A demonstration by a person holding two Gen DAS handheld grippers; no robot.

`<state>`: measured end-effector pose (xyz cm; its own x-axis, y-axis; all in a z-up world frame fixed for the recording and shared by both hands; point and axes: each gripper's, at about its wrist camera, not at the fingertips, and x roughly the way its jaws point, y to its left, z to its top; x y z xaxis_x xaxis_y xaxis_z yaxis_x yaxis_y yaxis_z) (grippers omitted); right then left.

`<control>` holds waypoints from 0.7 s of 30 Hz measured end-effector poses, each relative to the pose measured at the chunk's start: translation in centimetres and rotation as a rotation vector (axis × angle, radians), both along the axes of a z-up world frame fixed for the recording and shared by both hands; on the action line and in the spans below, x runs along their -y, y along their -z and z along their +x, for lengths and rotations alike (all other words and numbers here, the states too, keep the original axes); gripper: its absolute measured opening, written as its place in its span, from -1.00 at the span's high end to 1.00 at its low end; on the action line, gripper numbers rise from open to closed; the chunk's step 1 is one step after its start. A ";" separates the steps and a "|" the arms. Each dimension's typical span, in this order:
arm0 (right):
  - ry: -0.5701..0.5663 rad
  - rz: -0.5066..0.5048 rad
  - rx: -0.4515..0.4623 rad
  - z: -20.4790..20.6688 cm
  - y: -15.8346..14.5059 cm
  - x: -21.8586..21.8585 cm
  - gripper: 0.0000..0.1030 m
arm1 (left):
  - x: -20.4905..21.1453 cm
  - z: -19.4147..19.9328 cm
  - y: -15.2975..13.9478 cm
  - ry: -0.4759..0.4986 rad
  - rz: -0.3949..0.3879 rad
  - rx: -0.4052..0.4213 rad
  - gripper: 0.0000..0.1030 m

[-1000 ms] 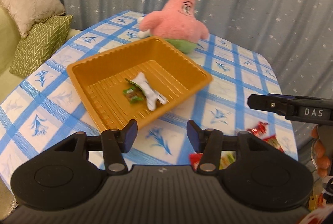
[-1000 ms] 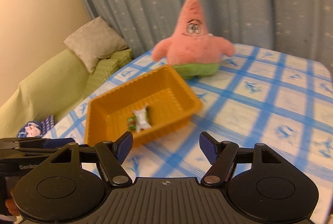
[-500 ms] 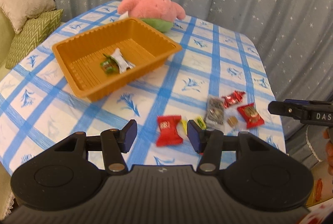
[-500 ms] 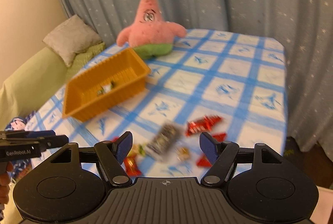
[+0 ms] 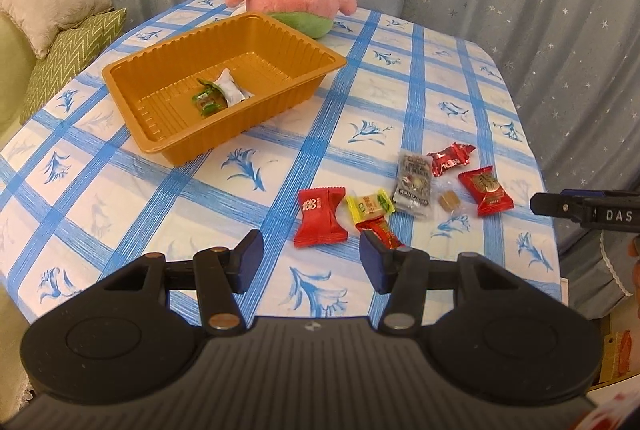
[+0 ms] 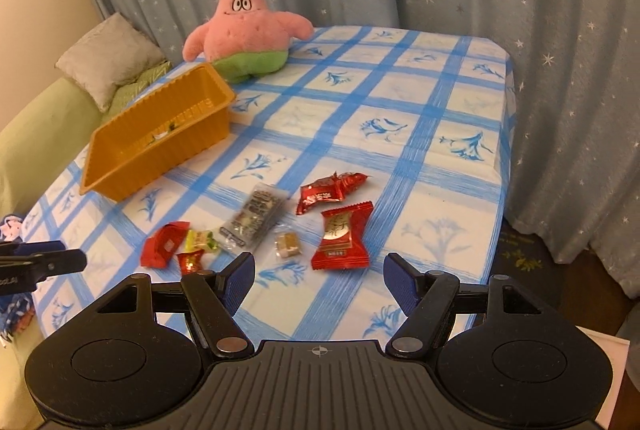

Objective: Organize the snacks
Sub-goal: 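Move both tools back to the snacks and close the right tool on the large red packet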

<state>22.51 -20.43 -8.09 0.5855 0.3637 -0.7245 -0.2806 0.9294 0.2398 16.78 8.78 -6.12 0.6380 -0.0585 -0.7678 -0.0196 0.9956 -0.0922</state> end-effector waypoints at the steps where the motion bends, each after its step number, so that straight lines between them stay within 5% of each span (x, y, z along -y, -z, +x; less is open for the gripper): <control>1: -0.003 -0.002 -0.001 0.2 0.2 0.0 -0.38 | 0.0 0.0 0.1 -0.001 0.002 -0.001 0.03; 21: -0.008 -0.046 -0.057 5.6 3.9 -1.3 -0.26 | -1.0 1.4 1.1 -0.019 0.033 -0.023 0.03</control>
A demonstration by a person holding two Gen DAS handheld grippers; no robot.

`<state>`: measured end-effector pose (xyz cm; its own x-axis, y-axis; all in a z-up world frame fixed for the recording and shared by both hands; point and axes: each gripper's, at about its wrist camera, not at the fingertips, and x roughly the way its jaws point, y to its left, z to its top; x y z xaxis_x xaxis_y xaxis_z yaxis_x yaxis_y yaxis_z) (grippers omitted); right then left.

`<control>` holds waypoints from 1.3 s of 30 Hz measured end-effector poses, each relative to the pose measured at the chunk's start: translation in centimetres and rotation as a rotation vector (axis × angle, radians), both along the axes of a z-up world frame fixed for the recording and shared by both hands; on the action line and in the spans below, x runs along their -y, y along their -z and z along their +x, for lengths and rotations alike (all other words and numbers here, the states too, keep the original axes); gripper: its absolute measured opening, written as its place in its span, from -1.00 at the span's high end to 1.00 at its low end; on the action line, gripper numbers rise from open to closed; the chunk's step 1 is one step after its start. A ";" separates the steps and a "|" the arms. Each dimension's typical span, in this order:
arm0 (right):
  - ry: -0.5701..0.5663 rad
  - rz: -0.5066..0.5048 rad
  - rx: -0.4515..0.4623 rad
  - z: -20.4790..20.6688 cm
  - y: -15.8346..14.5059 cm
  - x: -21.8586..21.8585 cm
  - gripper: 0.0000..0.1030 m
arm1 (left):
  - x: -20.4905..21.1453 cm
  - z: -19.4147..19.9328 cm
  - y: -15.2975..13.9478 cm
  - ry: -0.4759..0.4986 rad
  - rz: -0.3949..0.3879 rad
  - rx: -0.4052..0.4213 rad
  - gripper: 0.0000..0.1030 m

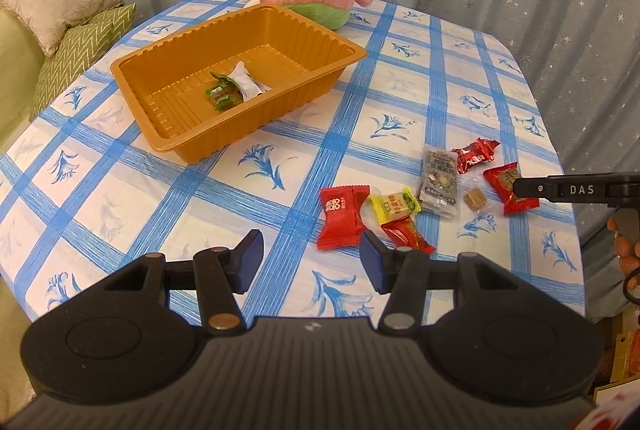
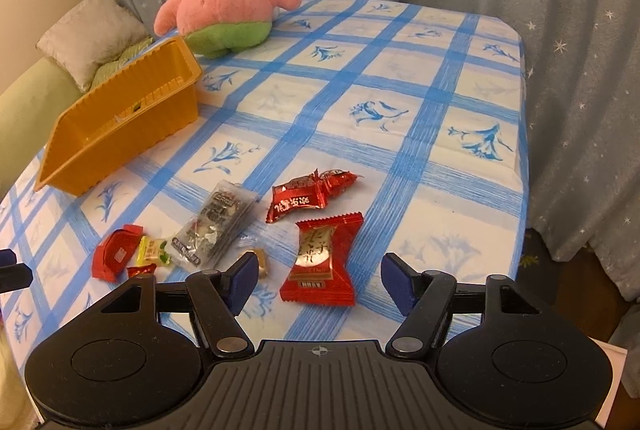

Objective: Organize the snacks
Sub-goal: 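Move both tools back to the snacks and close the right tool on the large red packet, then close the left tool on the small red-and-gold candy packet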

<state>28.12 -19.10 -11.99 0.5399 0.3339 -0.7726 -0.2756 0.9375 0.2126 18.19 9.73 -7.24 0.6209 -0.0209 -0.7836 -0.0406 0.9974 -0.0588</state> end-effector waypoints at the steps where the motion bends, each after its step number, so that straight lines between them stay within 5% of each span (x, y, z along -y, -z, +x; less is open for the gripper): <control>1: -0.001 -0.003 -0.001 0.1 0.1 -0.1 -0.23 | 0.0 0.1 0.1 0.000 0.001 -0.001 0.03; 15: 0.001 -0.024 -0.023 1.8 1.7 -1.0 0.07 | 0.3 1.9 1.1 0.034 0.007 -0.016 0.04; 18: -0.008 -0.032 -0.017 1.7 1.9 -1.1 0.37 | 0.6 2.1 1.2 0.050 0.008 -0.018 0.06; 22: -0.012 -0.041 0.011 1.2 1.5 -1.0 0.53 | 1.1 2.3 1.4 0.078 -0.001 -0.019 0.07; 39: 0.064 0.040 0.055 -1.3 -1.4 1.7 0.55 | 5.8 4.7 4.5 0.184 -0.109 -0.115 0.35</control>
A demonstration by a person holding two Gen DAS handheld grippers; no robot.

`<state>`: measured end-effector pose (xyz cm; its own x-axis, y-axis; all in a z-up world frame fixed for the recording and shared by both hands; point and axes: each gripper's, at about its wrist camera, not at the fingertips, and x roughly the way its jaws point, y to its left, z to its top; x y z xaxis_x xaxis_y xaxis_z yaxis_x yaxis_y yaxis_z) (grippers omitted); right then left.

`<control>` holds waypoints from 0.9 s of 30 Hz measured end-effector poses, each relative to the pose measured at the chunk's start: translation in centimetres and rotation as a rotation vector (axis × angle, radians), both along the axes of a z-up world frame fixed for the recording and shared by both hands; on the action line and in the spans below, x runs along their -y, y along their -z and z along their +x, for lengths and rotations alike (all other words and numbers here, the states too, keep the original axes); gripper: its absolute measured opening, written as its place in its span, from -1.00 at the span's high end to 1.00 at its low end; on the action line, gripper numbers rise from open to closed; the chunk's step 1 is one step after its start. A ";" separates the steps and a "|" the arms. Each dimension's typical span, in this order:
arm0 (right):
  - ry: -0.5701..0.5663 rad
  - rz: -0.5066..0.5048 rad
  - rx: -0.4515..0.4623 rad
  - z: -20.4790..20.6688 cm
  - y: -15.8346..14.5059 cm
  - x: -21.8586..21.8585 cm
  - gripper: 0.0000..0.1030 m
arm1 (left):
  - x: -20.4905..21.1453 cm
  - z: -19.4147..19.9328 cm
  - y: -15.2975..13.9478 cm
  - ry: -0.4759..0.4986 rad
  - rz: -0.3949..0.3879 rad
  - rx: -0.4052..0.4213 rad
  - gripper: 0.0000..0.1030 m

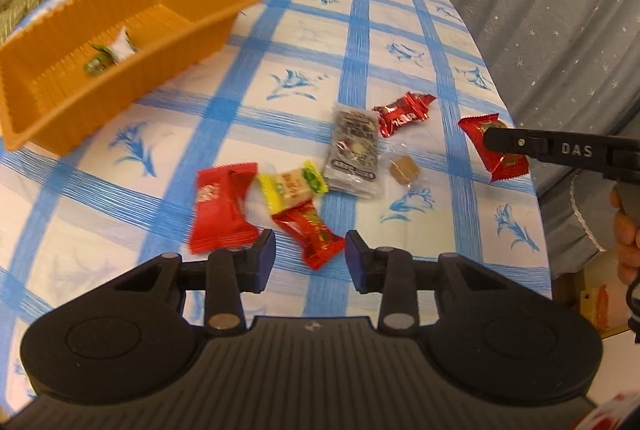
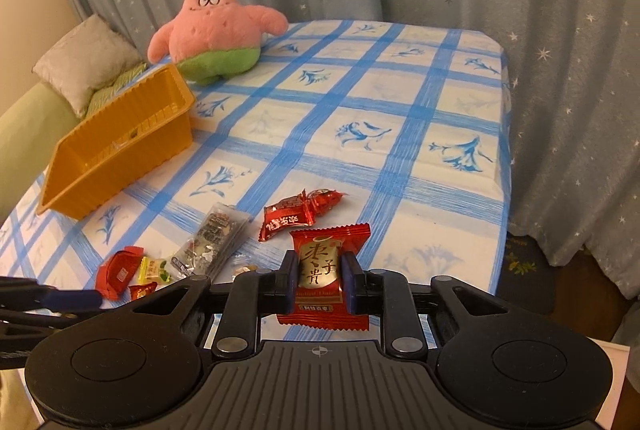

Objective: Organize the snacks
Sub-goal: 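Close the left tool on the small red-and-gold candy packet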

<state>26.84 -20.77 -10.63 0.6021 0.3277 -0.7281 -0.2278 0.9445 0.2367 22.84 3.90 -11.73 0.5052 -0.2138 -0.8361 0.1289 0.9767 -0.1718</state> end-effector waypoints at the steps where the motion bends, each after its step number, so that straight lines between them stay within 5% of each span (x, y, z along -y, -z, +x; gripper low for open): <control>1: 0.002 0.002 0.000 -0.1 0.0 0.1 0.55 | 0.2 0.2 0.1 -0.003 -0.003 -0.004 0.35; 12: 0.012 0.014 -0.007 -0.5 0.0 0.8 0.55 | 1.2 1.8 1.4 -0.021 0.032 -0.017 0.37; 18: 0.006 0.015 -0.004 -0.6 -0.1 0.8 0.55 | 1.4 2.3 2.1 -0.030 0.059 -0.026 0.62; 27: -0.005 0.018 -0.001 -0.7 -0.3 0.8 0.55 | 1.7 1.7 2.0 -0.006 0.089 -0.004 0.66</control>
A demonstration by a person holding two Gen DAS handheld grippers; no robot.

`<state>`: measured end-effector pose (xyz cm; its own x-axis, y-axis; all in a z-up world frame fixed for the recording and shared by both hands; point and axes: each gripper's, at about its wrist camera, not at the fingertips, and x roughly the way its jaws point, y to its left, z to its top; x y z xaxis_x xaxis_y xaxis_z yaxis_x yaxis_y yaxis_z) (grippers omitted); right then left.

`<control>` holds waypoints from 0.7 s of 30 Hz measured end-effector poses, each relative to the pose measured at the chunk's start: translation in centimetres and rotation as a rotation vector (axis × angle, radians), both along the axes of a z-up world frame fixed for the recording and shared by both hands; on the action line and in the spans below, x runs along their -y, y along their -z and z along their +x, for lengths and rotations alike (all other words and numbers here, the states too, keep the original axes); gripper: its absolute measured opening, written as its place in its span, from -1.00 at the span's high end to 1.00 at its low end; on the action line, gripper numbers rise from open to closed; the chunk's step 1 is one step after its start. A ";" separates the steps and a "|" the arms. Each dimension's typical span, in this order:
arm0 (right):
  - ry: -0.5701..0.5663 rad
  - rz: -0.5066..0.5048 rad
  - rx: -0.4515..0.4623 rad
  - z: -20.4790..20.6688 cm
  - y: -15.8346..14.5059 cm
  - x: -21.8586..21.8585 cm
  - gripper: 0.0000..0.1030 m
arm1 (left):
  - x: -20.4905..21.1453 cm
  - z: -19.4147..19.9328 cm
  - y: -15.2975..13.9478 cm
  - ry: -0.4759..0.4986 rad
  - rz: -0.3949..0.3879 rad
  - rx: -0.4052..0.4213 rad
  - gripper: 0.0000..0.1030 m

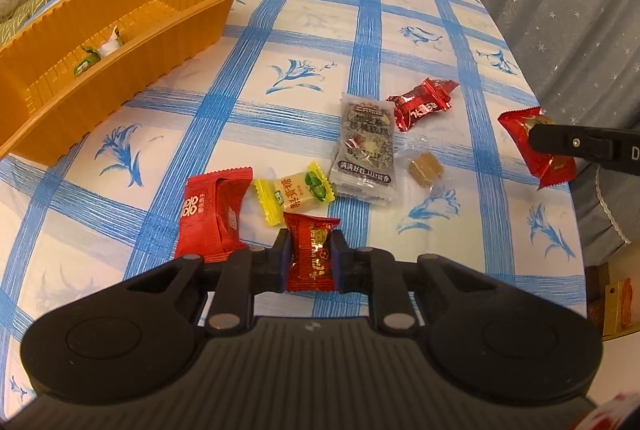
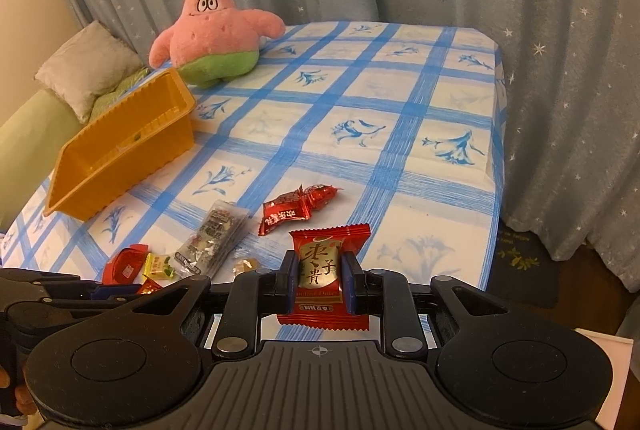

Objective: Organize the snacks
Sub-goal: 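Close the left tool on the small red-and-gold candy packet, then carry both red packets over the orange tray and open the right tool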

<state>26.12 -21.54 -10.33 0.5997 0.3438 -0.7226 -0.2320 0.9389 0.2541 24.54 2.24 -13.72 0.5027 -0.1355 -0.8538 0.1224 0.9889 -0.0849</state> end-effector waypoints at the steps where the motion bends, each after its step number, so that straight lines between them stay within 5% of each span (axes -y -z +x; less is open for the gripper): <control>1: -0.001 0.001 0.001 0.0 0.0 0.0 0.55 | 0.0 -0.1 -0.1 0.004 0.002 0.004 0.66; 21: -0.089 0.035 0.049 0.3 -2.1 -2.6 0.55 | -3.7 -2.5 -5.7 -0.031 -0.031 0.111 0.66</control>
<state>26.37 -18.94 -8.19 0.6004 0.4217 -0.6795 -0.3271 0.9049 0.2725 22.04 5.95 -7.97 0.5987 -0.1437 -0.7880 0.1017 0.9894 -0.1032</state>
